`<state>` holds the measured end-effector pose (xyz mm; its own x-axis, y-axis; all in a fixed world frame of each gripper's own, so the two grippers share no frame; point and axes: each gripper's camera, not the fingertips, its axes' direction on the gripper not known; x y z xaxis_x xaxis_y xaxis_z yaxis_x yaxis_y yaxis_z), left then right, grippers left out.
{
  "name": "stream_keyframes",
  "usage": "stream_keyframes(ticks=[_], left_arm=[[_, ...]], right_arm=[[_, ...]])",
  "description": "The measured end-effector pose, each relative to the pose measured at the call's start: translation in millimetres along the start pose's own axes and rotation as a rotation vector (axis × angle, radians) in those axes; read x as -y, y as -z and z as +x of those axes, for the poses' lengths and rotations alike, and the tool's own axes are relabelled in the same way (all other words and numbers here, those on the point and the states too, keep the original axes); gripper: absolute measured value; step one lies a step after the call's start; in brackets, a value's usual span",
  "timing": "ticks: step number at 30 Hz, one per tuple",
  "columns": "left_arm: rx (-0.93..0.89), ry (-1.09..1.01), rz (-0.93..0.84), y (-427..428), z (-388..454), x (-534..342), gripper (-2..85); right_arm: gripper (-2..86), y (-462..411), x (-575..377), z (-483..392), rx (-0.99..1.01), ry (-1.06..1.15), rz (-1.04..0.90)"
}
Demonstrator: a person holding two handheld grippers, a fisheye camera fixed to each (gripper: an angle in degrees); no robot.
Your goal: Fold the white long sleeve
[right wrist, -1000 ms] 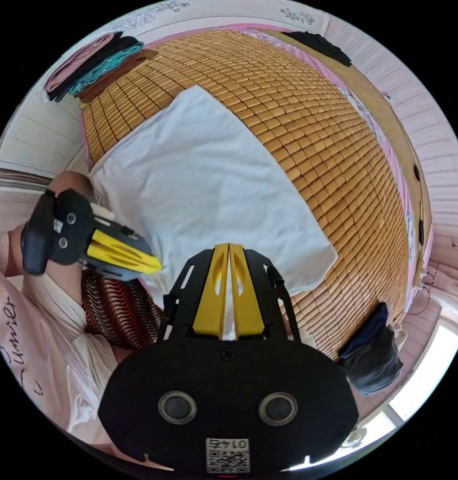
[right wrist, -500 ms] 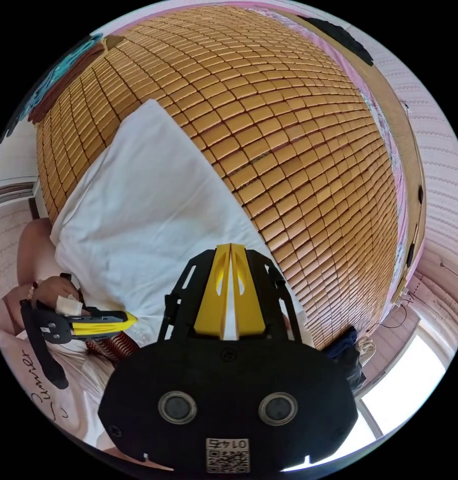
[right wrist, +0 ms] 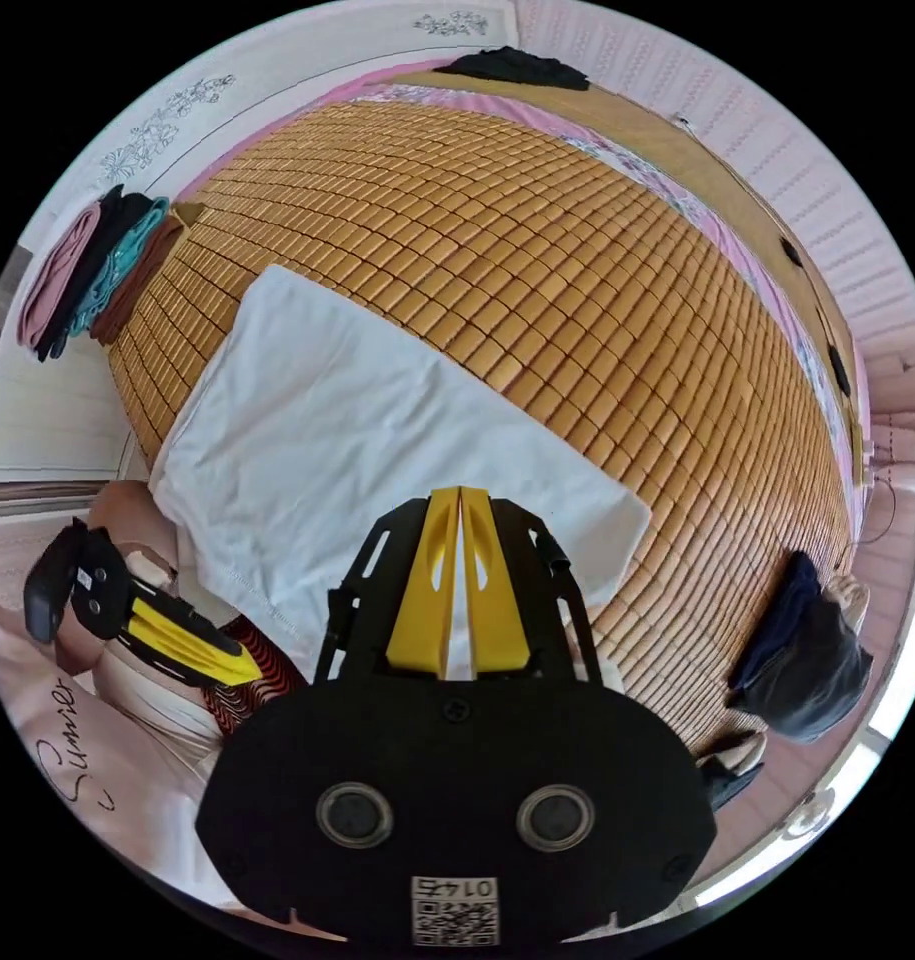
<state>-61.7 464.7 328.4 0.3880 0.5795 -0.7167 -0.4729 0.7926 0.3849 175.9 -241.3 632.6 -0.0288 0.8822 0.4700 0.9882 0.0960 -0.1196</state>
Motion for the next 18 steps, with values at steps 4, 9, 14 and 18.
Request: stream_keyframes(ticks=[4,9,14,18], left_arm=[[0.073,-0.025,0.016,-12.8,15.9,7.7,5.6],[0.098,-0.038,0.035,-42.7,37.8,25.2,9.2],[0.206,-0.001,0.014,-72.7,47.9,57.5,11.4],[0.248,-0.020,-0.037,-109.4,47.8,87.8,15.6]], right_arm=[[8.3,-38.4,-131.4,49.3,0.093,-0.267,-0.003],[9.3,-89.4,-222.9,67.7,0.265,-0.359,-0.006],[2.0,-117.6,-260.0,84.8,0.321,-0.340,0.082],[1.0,-125.0,-295.6,111.7,0.489,-0.340,0.239]])
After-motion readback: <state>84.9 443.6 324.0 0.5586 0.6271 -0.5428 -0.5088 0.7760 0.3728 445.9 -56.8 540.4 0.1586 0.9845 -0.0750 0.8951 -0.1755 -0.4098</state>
